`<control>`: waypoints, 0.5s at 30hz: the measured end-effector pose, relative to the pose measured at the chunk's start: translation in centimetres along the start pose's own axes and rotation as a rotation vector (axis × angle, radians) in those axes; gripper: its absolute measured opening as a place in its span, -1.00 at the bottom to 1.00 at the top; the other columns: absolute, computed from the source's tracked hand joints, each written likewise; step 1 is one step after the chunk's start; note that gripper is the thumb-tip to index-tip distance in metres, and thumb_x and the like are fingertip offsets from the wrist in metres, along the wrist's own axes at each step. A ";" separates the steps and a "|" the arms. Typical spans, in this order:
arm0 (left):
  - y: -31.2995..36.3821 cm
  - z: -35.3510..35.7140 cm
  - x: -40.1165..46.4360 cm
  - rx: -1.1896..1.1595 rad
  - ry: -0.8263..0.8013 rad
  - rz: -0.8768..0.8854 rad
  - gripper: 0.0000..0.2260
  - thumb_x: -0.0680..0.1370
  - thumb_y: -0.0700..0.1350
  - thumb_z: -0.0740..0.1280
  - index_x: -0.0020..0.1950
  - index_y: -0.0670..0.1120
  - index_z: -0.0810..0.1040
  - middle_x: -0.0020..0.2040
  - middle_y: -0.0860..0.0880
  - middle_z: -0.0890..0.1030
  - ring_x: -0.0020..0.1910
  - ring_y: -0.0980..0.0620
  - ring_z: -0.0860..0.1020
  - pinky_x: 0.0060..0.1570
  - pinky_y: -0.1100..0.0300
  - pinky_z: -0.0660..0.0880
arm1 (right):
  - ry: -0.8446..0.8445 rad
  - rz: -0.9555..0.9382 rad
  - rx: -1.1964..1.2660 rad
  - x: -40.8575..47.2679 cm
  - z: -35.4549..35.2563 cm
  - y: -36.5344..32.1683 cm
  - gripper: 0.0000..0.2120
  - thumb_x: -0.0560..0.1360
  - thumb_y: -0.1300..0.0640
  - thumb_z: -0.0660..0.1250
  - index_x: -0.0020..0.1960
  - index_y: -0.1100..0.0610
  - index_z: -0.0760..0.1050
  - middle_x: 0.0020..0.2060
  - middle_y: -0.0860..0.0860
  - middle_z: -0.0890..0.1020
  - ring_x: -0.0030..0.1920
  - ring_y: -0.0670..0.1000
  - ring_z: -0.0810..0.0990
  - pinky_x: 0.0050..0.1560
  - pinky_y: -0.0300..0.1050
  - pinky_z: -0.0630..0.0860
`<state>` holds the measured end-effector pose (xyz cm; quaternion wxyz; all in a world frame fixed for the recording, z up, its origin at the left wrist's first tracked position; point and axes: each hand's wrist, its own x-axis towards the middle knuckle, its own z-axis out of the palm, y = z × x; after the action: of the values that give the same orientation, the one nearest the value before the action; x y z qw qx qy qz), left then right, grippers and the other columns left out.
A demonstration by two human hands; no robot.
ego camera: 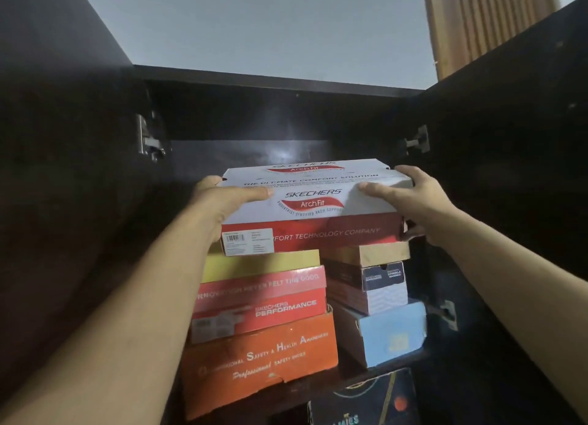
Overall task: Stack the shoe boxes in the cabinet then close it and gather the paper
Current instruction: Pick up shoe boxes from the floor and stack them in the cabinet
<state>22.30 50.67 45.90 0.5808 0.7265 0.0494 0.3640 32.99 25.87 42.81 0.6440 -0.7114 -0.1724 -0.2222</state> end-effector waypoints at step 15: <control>-5.9 -4.6 9.0 -0.170 0.267 0.103 -0.50 0.28 -0.35 0.53 0.18 -0.11 0.51 0.00 -0.10 0.68 -0.12 -0.08 0.68 -0.15 -0.02 0.64 | 0.147 -0.067 0.044 10.2 15.3 0.3 -0.29 0.33 -0.22 0.48 0.35 0.08 0.35 0.14 0.07 0.54 0.08 0.08 0.58 0.06 0.01 0.61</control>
<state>28.31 60.73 45.23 0.6091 0.6213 0.0581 0.4895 43.22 40.56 46.92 0.6625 -0.6728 -0.1533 -0.2915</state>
